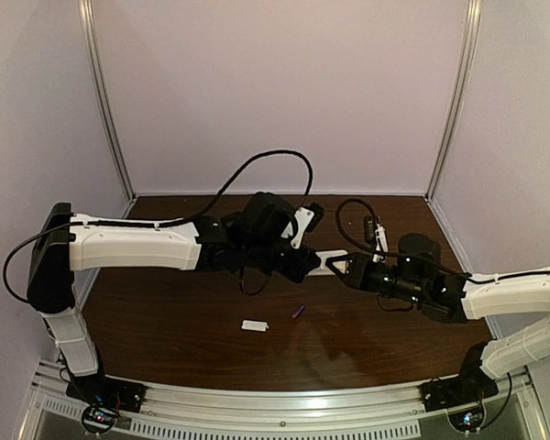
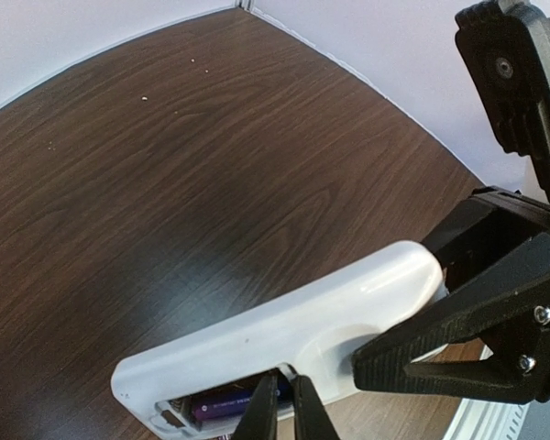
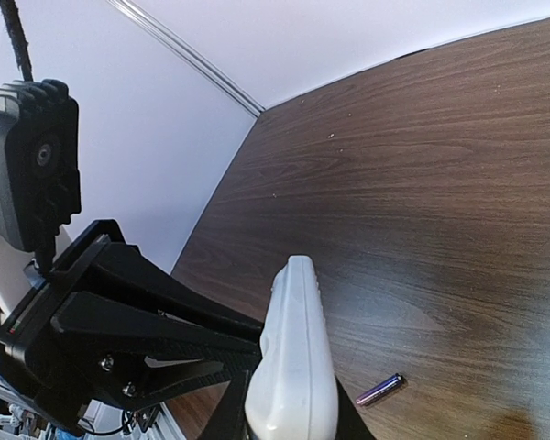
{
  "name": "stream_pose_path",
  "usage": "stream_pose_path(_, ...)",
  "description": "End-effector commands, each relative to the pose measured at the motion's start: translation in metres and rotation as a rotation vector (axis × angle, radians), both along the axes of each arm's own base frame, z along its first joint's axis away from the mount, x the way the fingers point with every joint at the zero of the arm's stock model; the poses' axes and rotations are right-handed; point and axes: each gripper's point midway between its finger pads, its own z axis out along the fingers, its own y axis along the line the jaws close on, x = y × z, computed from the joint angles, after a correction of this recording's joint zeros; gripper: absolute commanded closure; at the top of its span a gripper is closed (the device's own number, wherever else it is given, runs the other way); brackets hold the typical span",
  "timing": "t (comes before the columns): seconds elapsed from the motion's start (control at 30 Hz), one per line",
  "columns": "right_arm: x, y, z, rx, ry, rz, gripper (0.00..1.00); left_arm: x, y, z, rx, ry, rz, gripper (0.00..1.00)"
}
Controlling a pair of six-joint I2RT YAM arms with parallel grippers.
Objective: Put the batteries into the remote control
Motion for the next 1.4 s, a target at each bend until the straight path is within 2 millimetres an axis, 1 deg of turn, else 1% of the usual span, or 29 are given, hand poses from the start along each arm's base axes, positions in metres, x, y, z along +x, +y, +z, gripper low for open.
stream_pose_path(0.0,-0.003,0.003,0.064,0.141,-0.140,0.018,1.00,0.010,0.017,-0.042,0.126,0.048,0.059,0.93)
stream_pose_path(0.13,-0.005,-0.001,0.070,0.156,-0.152,0.009,1.00,0.008,0.020,-0.050,0.149,0.060,0.057,0.93)
stream_pose_path(0.23,-0.005,-0.007,0.077,0.163,-0.165,-0.004,1.00,0.004,0.020,-0.052,0.138,0.078,0.043,0.93)
stream_pose_path(0.37,-0.004,-0.009,0.076,0.154,-0.163,-0.006,1.00,-0.001,0.018,-0.044,0.099,0.069,0.008,0.85)
stream_pose_path(0.43,-0.004,-0.010,0.074,0.150,-0.159,-0.006,1.00,-0.002,0.018,-0.036,0.077,0.052,0.003,0.84)
stream_pose_path(0.53,-0.002,-0.012,0.066,0.126,-0.145,-0.017,1.00,-0.002,0.018,-0.010,0.022,0.001,-0.010,0.84)
stream_pose_path(0.6,0.000,-0.015,0.058,0.103,-0.132,-0.026,1.00,-0.001,0.020,0.010,-0.009,-0.042,-0.019,0.80)
stream_pose_path(0.67,0.003,-0.022,0.048,0.072,-0.113,-0.045,1.00,-0.003,0.022,0.033,-0.032,-0.093,-0.038,0.74)
stream_pose_path(0.73,0.004,-0.030,0.037,0.031,-0.094,-0.060,1.00,-0.002,0.030,0.052,-0.038,-0.143,-0.034,0.70)
stream_pose_path(0.8,0.004,-0.041,0.028,-0.003,-0.080,-0.077,1.00,-0.001,0.042,0.063,-0.018,-0.178,-0.013,0.64)
stream_pose_path(0.83,0.004,-0.047,0.025,-0.023,-0.078,-0.089,1.00,-0.002,0.048,0.064,-0.005,-0.187,-0.006,0.61)
stream_pose_path(0.9,0.003,-0.060,0.017,-0.064,-0.063,-0.114,1.00,-0.004,0.059,0.056,0.032,-0.189,-0.004,0.58)
stream_pose_path(0.97,0.003,-0.074,0.011,-0.079,-0.050,-0.135,1.00,-0.006,0.066,0.038,0.079,-0.171,-0.009,0.56)
stream_pose_path(1.07,0.001,-0.093,0.003,-0.106,-0.032,-0.156,1.00,-0.015,0.066,0.003,0.152,-0.110,-0.056,0.55)
stream_pose_path(1.13,0.000,-0.104,0.003,-0.118,-0.029,-0.171,1.00,-0.019,0.062,-0.019,0.195,-0.061,-0.089,0.56)
stream_pose_path(1.17,-0.002,-0.107,0.005,-0.118,-0.037,-0.171,1.00,-0.019,0.060,-0.035,0.231,-0.035,-0.099,0.56)
stream_pose_path(1.23,-0.007,-0.110,0.008,-0.115,-0.050,-0.152,1.00,-0.019,0.056,-0.050,0.268,-0.004,-0.114,0.56)
stream_pose_path(1.37,-0.020,-0.110,0.019,-0.086,-0.087,-0.091,1.00,-0.017,0.052,-0.066,0.296,0.021,-0.111,0.55)
